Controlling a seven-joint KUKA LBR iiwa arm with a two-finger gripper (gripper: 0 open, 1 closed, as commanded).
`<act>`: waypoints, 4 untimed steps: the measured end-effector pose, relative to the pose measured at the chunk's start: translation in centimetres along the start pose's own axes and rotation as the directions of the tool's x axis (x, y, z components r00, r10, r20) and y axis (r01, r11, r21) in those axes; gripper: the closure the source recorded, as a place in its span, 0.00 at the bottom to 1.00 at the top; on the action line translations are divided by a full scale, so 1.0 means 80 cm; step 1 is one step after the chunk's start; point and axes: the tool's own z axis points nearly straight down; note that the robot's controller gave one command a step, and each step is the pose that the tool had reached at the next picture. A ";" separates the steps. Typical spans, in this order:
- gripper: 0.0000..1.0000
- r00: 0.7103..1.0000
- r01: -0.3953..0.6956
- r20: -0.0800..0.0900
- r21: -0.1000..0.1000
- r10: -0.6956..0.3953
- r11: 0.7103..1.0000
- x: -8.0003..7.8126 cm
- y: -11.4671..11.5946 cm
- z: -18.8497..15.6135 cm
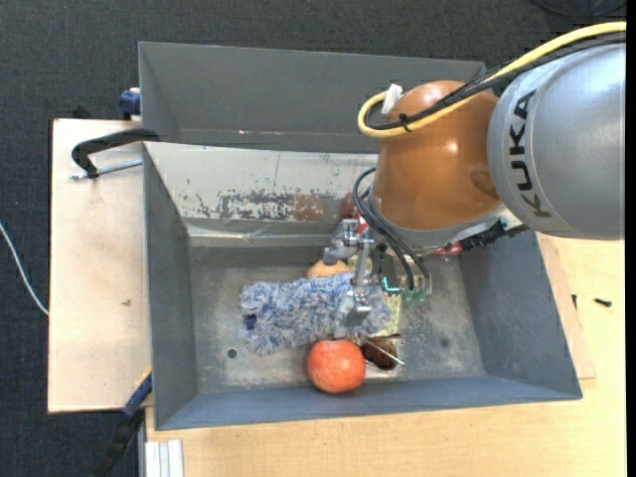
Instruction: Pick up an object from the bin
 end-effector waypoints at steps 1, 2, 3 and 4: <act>0.00 1.000 -0.001 0.007 -0.001 0.001 1.000 -0.001 -0.001 -0.004; 0.00 0.998 0.058 0.014 0.000 -0.058 0.998 -0.011 0.013 0.038; 1.00 0.952 0.307 0.010 0.002 -0.307 0.952 -0.010 0.030 0.164; 1.00 0.952 0.307 0.010 0.002 -0.307 0.952 -0.010 0.030 0.164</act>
Offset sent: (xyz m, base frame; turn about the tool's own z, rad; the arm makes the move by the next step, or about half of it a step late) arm 0.0201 0.0414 -0.1333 -0.2202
